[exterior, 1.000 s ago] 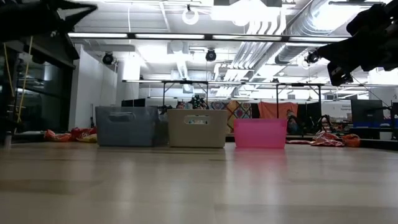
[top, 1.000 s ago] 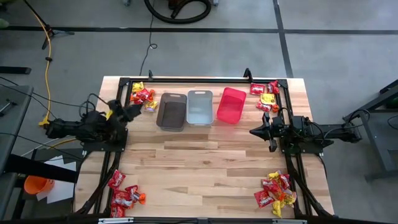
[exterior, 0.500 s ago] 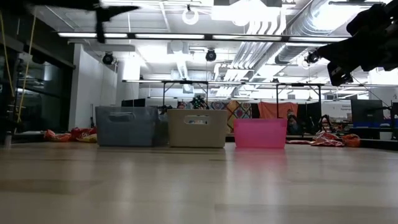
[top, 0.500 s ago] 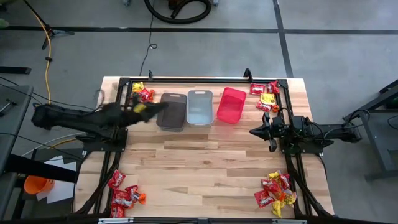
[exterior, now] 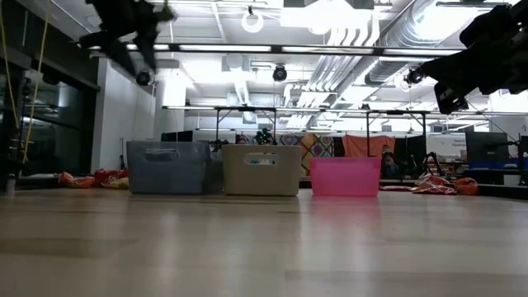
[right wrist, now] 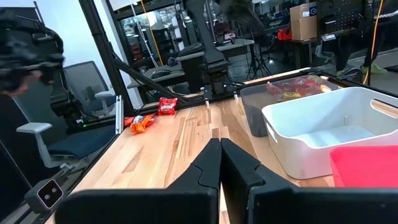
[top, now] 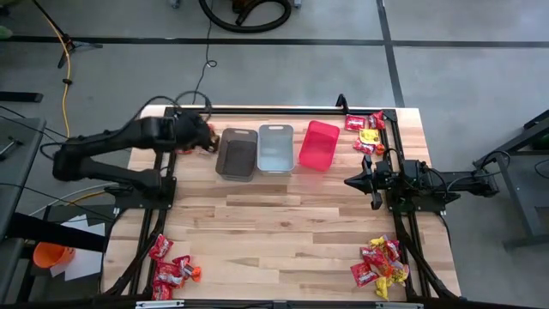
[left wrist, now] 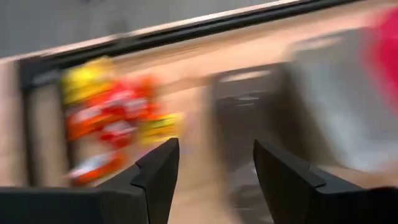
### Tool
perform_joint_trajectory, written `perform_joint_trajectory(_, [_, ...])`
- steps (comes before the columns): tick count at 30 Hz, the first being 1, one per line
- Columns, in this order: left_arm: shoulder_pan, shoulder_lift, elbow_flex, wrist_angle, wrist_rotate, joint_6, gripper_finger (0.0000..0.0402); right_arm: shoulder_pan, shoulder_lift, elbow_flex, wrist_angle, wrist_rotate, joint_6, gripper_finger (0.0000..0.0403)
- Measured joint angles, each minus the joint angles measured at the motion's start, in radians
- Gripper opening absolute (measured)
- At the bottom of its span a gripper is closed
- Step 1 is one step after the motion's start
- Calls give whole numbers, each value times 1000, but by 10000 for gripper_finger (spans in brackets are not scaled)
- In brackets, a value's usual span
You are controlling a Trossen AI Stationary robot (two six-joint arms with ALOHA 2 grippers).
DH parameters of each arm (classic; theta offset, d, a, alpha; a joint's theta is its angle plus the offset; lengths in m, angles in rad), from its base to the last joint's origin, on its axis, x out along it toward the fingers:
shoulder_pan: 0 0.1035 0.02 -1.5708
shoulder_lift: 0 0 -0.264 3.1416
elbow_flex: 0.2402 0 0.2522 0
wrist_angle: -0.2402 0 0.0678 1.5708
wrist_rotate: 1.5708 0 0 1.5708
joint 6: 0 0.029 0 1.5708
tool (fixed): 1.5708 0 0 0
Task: Sort candy
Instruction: Put the top left red candy into the gray bin
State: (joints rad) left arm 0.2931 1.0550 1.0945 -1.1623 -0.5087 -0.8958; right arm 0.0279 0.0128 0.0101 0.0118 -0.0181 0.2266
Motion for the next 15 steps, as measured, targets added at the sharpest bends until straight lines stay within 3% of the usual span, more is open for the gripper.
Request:
perform_joint_trajectory(3, [182,3,-33,-27,53,77,195,0,0,0,0,0,0,0])
perform_joint_trajectory(8, [452,58,-114,60,166,255,195,0,0,0,0,0,0,0])
perform_joint_trajectory(15, [603,187,-187,124,219,444,195,0,0,0,0,0,0,0])
